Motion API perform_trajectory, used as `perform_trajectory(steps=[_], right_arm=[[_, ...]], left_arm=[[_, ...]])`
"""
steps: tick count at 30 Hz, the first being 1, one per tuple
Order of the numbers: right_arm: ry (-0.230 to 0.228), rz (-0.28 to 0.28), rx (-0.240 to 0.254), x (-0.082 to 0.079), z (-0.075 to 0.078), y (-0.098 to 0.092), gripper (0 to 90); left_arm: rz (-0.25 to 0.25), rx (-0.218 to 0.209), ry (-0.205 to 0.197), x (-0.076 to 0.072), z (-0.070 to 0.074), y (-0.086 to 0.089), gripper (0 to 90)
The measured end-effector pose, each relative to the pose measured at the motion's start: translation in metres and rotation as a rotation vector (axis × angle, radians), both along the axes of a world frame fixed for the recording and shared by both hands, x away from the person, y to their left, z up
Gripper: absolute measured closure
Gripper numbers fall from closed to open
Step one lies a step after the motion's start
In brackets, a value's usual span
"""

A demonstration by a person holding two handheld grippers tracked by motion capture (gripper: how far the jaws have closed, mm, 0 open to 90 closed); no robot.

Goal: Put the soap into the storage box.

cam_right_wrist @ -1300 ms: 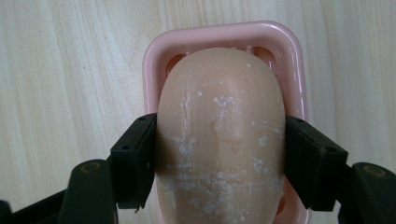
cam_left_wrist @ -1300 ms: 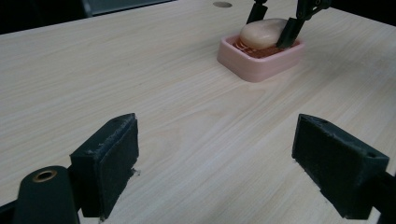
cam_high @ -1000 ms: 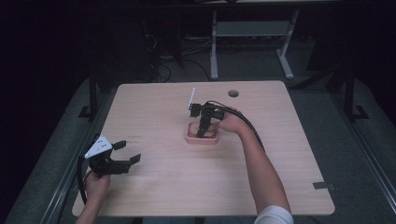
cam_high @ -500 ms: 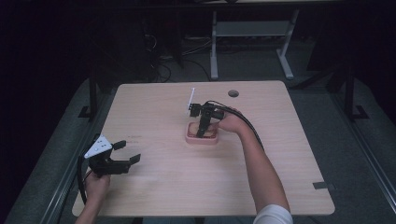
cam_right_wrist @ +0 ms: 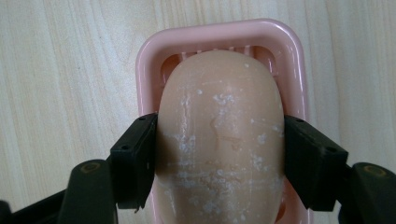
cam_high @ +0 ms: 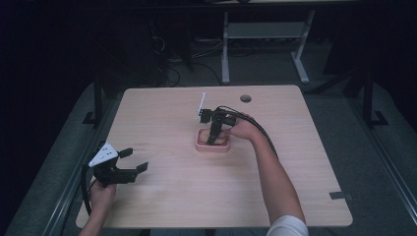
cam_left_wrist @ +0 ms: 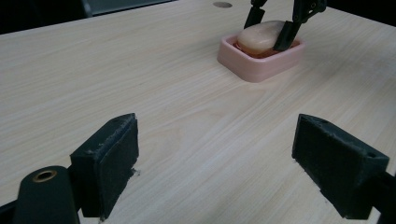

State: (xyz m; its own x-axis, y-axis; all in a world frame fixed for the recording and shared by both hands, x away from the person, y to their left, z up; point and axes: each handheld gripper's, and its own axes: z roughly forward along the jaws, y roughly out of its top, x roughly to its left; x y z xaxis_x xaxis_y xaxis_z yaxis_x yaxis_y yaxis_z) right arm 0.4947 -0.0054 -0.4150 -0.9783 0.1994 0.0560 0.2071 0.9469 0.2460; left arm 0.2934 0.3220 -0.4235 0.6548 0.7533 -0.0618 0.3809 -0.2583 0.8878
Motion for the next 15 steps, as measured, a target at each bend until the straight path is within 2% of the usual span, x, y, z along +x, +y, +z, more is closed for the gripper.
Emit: perform_trajectory(steps=[15], right_arm=[[-0.002,-0.003,0.004,-0.0008,0.0007,0.0001,31.7]], left_arm=[[0.001,0.0,-0.001,0.0001,0.0,0.0002,14.3]])
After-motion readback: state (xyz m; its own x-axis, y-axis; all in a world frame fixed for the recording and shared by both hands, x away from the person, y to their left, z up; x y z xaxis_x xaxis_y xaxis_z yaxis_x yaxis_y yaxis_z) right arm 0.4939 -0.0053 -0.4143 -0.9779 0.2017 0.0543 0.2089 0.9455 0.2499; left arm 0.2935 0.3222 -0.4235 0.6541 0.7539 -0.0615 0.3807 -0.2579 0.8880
